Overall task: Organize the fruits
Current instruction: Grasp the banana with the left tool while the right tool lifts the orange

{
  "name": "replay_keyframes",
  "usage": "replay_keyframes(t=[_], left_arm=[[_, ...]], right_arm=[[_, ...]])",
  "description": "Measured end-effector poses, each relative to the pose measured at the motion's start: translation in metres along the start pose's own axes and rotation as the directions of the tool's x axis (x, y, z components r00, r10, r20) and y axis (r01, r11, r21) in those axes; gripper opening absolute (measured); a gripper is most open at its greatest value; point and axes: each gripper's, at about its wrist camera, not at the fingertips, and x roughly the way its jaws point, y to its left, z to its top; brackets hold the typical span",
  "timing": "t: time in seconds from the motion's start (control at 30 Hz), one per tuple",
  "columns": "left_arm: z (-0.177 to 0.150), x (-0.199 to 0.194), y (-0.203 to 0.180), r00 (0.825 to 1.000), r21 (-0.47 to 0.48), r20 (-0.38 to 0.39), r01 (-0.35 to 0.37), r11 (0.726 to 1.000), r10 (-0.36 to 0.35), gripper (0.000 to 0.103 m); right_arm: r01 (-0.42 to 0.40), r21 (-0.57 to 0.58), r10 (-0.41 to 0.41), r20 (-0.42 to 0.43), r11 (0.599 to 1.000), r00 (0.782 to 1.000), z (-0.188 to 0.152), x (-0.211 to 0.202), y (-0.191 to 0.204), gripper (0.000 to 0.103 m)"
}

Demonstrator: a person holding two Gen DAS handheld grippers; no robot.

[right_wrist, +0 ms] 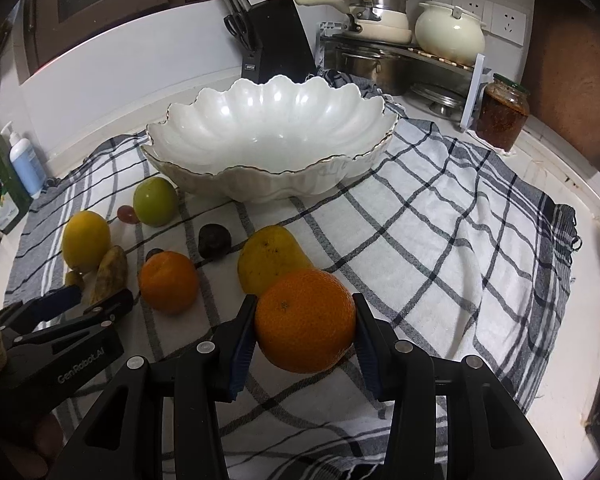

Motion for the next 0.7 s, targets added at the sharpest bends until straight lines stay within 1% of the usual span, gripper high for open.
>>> replay_keyframes(t=[0.27, 0.33, 0.37, 0.43, 0.7], left_arm=[[0.0018, 0.0071, -0.0012, 1.000, 0.004, 0.001, 0.004, 1.000, -0.004, 0.053], [0.0017, 0.0067, -0.0013, 1.000, 0.004, 0.006, 0.003, 1.000, -0.003, 0.045], [0.0017, 0.0063, -0.0010, 1.000, 0.002, 0.008, 0.014, 1.000, -0.014, 0.043], [0.0020, 0.0061, -0.0021, 1.000, 0.008, 0.009, 0.019, 1.000, -0.019, 0.031], [0.0013, -0.0024, -0.0010, 1.000, 0.024, 0.005, 0.017, 1.000, -0.017, 0.030]], right_arm=[[0.008, -0.004, -0.008, -0.004, 1.000, 1.000, 0.0021, 0.0028, -0.0008, 0.046], [0.009, -0.005, -0.009, -0.005, 1.000, 1.000, 0.0021, 0.0027, -0.0007, 0.046], [0.010, -0.005, -0.010, -0.005, 1.000, 1.000, 0.0021, 0.0027, -0.0007, 0.046], [0.007, -0.002, -0.007, -0.006, 1.000, 1.000, 0.0024, 0.0026, -0.0011, 0.046], [0.005, 0.000, -0.005, 0.002, 1.000, 1.000, 0.0033, -0.0030, -0.0015, 0.046]])
